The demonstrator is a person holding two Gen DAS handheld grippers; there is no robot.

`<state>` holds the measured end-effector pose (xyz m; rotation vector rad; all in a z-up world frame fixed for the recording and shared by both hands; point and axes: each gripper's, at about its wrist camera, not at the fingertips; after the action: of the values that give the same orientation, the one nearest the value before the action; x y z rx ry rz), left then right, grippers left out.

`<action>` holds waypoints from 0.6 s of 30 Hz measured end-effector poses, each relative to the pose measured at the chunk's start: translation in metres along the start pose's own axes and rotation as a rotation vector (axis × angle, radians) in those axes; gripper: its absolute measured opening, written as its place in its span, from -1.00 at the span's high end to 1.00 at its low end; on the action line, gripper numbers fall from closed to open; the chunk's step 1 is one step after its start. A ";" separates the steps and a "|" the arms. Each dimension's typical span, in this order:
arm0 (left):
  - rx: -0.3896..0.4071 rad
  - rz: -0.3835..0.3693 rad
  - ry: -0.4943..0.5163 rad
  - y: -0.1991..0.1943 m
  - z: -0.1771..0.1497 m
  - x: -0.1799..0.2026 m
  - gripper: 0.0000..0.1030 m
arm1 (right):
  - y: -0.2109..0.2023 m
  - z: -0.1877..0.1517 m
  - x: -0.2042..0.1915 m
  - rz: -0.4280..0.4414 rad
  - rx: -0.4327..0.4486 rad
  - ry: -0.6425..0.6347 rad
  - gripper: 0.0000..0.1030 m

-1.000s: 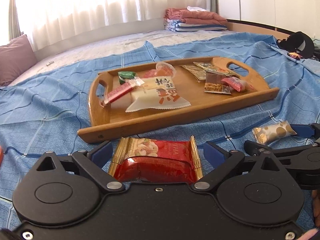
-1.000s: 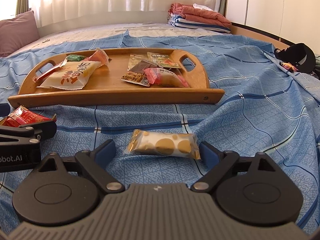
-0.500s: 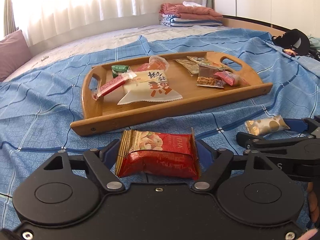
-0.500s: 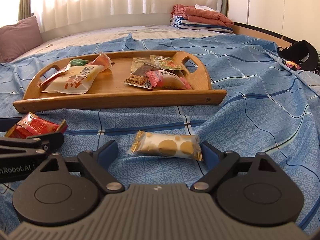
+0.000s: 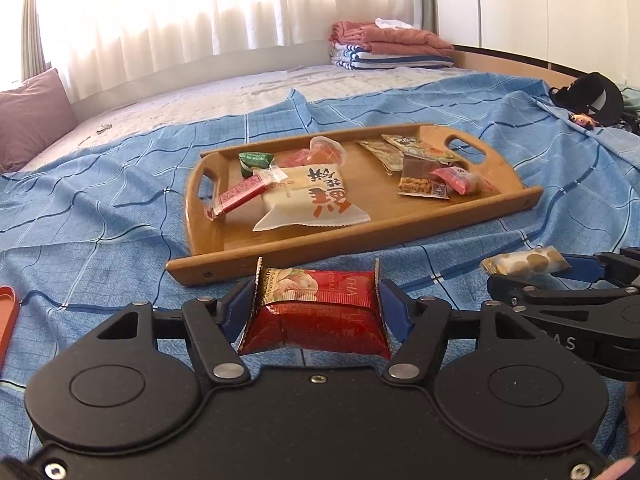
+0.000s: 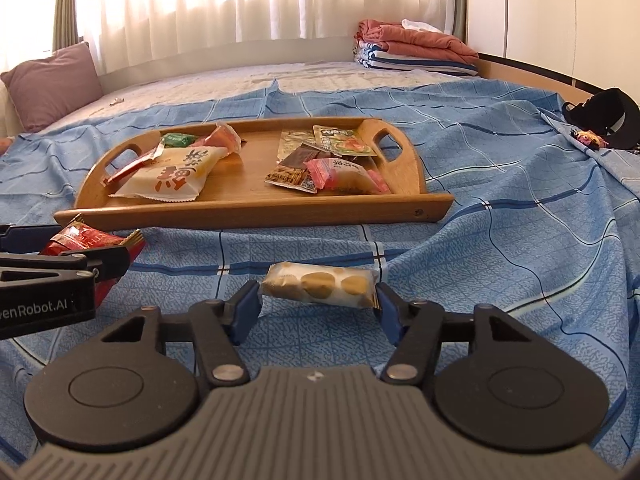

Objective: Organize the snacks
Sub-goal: 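Carry the cashew bag and cookie pack over the tray with both grippers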

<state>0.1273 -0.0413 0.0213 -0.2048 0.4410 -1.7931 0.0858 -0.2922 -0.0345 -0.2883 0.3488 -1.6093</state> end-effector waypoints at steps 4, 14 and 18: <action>0.003 0.008 0.001 -0.004 0.003 -0.001 -0.26 | -0.007 0.007 -0.001 0.008 0.023 0.000 -0.25; 0.008 0.014 -0.031 -0.008 0.024 -0.006 -0.26 | -0.011 0.031 0.000 0.033 0.054 0.011 -0.25; 0.013 0.013 -0.062 -0.006 0.039 -0.013 -0.26 | -0.010 0.045 0.002 0.036 0.069 0.008 -0.25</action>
<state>0.1398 -0.0351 0.0606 -0.2474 0.3850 -1.7715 0.0942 -0.2958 0.0104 -0.2219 0.3023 -1.5839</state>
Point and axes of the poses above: each gripper's, at about its wrist camera, not at the fingertips, and y roughly the way its jaws point, x to its right, z to its top, and after that the axes turned 12 degrees about x, right-handed
